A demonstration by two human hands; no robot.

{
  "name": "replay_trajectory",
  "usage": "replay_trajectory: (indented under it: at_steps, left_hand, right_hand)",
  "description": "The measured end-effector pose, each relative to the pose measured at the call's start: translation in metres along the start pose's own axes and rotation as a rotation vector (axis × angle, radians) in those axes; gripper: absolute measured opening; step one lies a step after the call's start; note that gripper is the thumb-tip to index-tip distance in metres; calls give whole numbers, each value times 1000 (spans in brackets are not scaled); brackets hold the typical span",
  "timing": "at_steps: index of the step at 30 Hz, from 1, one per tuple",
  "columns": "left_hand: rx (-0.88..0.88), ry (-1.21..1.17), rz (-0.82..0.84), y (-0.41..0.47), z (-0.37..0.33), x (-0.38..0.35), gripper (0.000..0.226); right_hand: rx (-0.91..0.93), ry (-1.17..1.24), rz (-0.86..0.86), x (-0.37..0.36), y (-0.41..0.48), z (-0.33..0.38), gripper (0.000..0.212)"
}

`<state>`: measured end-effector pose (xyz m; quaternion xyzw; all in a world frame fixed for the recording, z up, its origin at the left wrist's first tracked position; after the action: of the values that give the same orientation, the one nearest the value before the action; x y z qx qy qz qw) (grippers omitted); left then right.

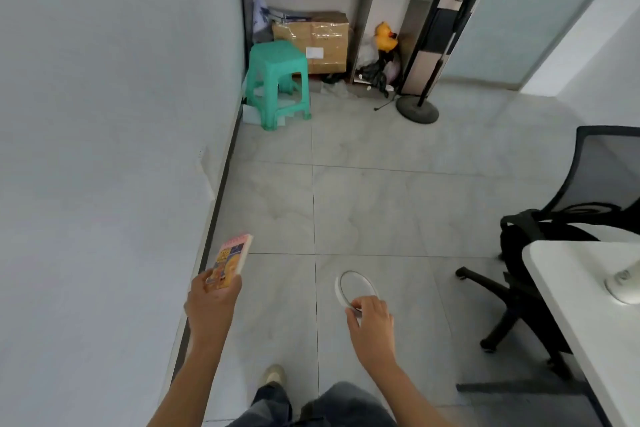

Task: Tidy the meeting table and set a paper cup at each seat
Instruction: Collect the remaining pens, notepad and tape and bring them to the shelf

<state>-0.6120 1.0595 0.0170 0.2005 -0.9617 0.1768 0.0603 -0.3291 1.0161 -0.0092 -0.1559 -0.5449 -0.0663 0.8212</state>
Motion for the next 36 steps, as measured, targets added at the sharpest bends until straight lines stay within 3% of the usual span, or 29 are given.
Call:
replay_trajectory:
  at_steps: [9, 16, 21, 24, 28, 36]
  left_hand:
    - [37, 294, 129, 78, -23, -86, 63]
    - [-7, 295, 65, 188, -94, -176, 67]
    - [-45, 236, 13, 253, -148, -240, 56]
    - [-48, 262, 13, 287, -160, -270, 40]
    - [-2, 273, -58, 334, -167, -292, 40]
    - [63, 196, -86, 474, -211, -372, 42]
  right_hand:
    - [-46, 39, 62, -1, 119, 6, 10]
    - [14, 107, 54, 37, 304, 30, 10]
    - [44, 107, -7, 77, 420, 41, 15]
    - [56, 99, 73, 71, 465, 48, 16]
    - [51, 118, 202, 51, 511, 44, 16]
    - [4, 120, 172, 75, 675, 64, 16]
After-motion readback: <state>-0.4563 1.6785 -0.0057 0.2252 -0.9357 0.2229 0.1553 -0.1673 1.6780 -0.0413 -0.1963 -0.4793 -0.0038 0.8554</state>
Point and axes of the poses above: each hand's wrist, its own y-axis towards the middle knuckle, its own x-axis out of the back of the hand, z = x × y, the point moved 9 cm from there along y, towards the middle knuckle, and after that the axes turned 10 degrees about -y, right-handed, at the moved point
